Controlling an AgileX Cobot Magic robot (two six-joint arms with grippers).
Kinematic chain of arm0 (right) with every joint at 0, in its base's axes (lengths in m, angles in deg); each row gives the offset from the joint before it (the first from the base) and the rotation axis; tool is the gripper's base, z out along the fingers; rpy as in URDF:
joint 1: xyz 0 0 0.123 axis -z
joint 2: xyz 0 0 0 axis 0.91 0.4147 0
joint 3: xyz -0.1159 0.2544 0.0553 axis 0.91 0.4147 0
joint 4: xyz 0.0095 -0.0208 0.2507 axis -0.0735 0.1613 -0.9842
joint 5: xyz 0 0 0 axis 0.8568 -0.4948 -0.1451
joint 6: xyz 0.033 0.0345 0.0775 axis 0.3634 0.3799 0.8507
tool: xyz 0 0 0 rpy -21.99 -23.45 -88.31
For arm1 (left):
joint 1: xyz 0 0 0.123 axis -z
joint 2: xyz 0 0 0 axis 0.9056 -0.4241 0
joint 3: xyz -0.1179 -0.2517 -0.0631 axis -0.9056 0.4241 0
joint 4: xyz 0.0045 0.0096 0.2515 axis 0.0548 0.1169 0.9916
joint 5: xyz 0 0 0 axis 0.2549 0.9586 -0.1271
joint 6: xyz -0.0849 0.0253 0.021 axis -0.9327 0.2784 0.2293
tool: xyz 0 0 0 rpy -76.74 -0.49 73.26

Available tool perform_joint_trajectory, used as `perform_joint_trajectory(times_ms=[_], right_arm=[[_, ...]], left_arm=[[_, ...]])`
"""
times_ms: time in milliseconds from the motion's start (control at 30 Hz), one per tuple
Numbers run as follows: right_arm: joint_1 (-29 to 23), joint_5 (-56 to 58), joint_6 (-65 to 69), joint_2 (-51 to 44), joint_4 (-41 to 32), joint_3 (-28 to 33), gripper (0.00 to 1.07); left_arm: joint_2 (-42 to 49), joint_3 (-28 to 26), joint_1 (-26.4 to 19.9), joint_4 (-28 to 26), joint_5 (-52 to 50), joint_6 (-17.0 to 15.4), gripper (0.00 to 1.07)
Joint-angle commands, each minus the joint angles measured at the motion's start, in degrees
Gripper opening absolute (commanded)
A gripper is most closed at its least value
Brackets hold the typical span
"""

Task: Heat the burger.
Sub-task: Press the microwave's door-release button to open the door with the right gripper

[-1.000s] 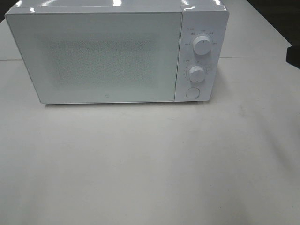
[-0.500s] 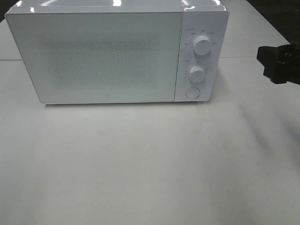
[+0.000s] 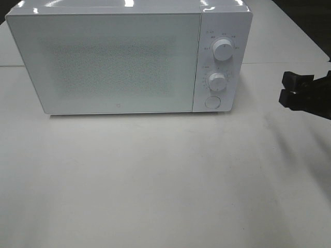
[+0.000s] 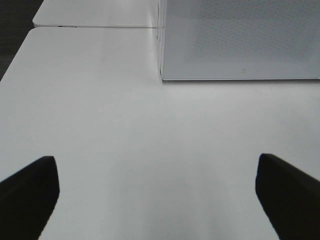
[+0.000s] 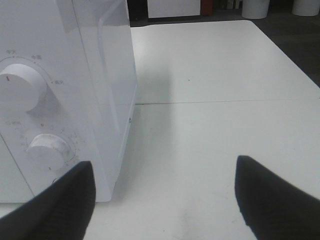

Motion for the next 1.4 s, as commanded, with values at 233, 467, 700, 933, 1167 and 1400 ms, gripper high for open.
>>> perform_joint_trajectory(times_ms=[233, 467, 700, 933, 1167, 1400], right_arm=[[-14.6, -6.1, -7.0, 5.0, -15.2, 0.1, 0.76], [-22.7, -9.9, -8.6, 8.1, -23.7, 0.1, 0.76], [-30.4, -11.9, -8.6, 11.3, -30.0, -0.6, 0.76], [-30.9, -11.9, -6.8, 11.7, -30.0, -0.6, 0.75], [-30.9, -11.9, 2.6, 11.7, -30.0, -0.6, 0.71], [-30.9, -11.9, 30.3, 11.7, -30.0, -0.6, 0.56]], left_arm=[[1.0, 0.1, -0.2, 0.1, -0.1, -0.2, 1.01], [1.0, 0.1, -0.2, 0.1, -0.1, -0.2, 1.01], [1.0, 0.1, -0.2, 0.1, -0.1, -0.2, 1.01], [1.0, 0.1, -0.2, 0.1, -0.1, -0.2, 1.01], [1.0, 0.1, -0.2, 0.1, -0.1, -0.2, 1.01], [1.0, 0.1, -0.2, 0.1, -0.1, -0.2, 1.01]])
